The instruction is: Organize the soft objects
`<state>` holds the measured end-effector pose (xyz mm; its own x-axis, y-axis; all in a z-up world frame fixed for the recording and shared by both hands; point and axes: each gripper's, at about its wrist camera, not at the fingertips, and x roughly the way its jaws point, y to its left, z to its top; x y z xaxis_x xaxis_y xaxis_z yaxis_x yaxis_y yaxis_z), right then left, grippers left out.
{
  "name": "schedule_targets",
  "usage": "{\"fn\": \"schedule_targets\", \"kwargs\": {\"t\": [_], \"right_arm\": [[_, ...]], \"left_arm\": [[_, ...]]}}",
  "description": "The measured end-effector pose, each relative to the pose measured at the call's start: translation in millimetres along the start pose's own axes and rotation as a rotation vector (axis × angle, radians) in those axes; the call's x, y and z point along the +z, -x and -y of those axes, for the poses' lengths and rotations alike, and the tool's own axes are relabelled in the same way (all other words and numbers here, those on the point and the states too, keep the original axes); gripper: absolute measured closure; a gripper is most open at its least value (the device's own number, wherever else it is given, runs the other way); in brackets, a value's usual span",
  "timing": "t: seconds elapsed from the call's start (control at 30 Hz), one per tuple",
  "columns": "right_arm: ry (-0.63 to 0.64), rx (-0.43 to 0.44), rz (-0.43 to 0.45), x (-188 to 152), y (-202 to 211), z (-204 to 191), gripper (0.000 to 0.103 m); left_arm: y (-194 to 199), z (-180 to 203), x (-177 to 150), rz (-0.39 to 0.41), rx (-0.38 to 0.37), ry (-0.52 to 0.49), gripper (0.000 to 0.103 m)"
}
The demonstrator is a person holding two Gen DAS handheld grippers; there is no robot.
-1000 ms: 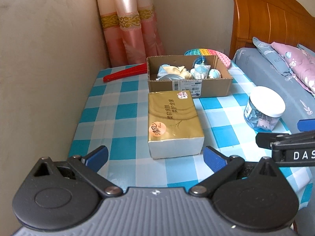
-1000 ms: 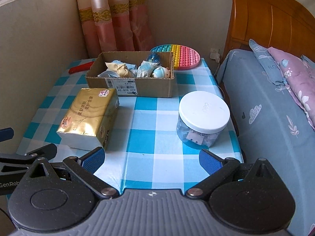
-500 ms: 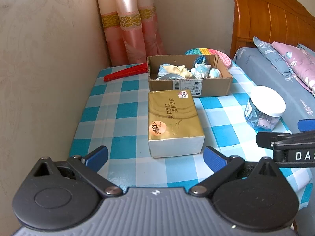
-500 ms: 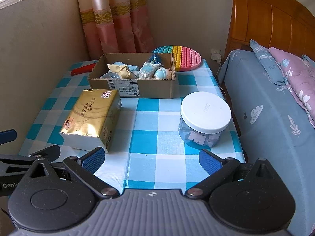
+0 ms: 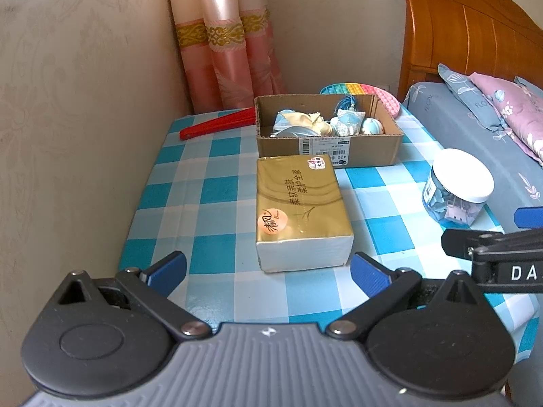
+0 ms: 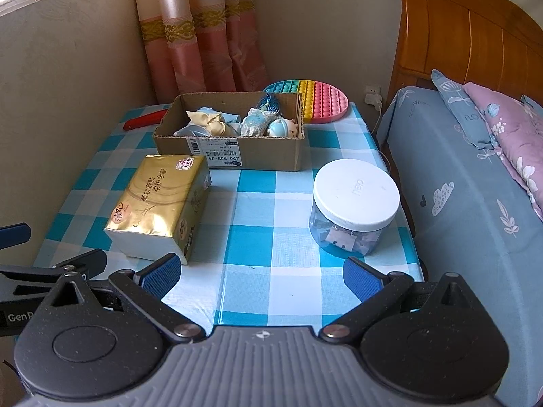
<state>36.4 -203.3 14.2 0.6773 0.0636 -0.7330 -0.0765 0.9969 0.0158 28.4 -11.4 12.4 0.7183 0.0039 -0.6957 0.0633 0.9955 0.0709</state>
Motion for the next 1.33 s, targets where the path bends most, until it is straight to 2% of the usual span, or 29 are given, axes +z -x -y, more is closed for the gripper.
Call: {"fn": "schedule_targets", "kwargs": {"t": [1.33], "right_arm": [[0.006,0.008,0.011,0.5,2.7,0.5,0.000]], "left_arm": [[0.1,-1.0,0.4,0.001,-0.001,0.003,0.001]]}}
